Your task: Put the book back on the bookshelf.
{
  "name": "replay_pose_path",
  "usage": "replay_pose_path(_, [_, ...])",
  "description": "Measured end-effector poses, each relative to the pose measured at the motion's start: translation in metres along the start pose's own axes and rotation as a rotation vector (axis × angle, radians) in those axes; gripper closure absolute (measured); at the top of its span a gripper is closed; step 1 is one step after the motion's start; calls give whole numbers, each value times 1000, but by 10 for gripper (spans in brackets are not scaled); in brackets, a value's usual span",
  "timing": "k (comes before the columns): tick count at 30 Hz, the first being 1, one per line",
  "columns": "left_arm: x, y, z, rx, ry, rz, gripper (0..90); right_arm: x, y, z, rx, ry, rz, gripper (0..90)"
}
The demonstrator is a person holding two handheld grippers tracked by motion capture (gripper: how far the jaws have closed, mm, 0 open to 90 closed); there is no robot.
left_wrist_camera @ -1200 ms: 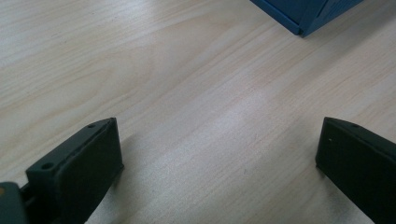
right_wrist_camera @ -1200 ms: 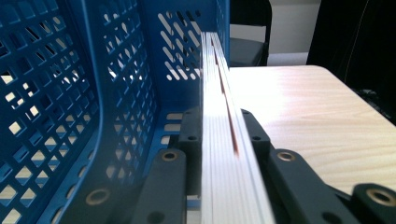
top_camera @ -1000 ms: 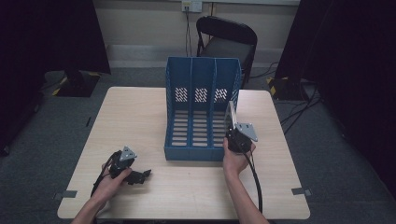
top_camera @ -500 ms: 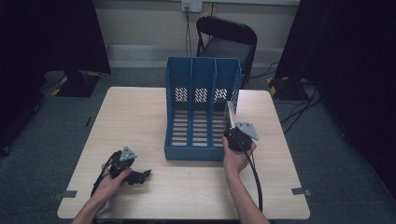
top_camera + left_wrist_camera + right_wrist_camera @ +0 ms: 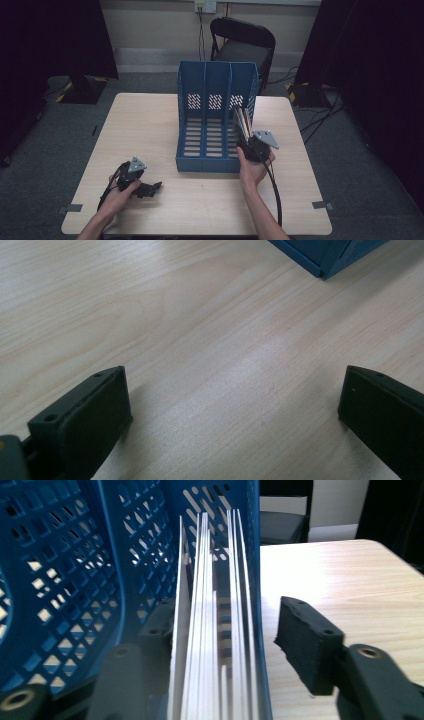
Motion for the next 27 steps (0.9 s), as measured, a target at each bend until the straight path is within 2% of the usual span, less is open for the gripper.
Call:
replay_pose_path(7, [0, 0, 0, 0, 0, 0, 0, 1, 1, -1, -21, 17, -1, 392])
replay_pose_path(13, [0, 0, 0, -4, -1, -1, 0, 0, 1, -4, -42, 18, -21, 355])
replay_pose_path(22, [0, -1, 0, -2, -2, 0, 0, -11, -4, -14, -96, -2, 2, 314])
replay_pose_path(27, [0, -1, 0, -2, -2, -1, 0, -17, -6, -18, -109, -8, 5, 314])
Point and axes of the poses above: each handheld gripper's, and its own axes: z roughly forward along the jaws, x roughly out of its underside, y roughly to its left, the point moved 8 cm from there along z, roughly forward along the jaws
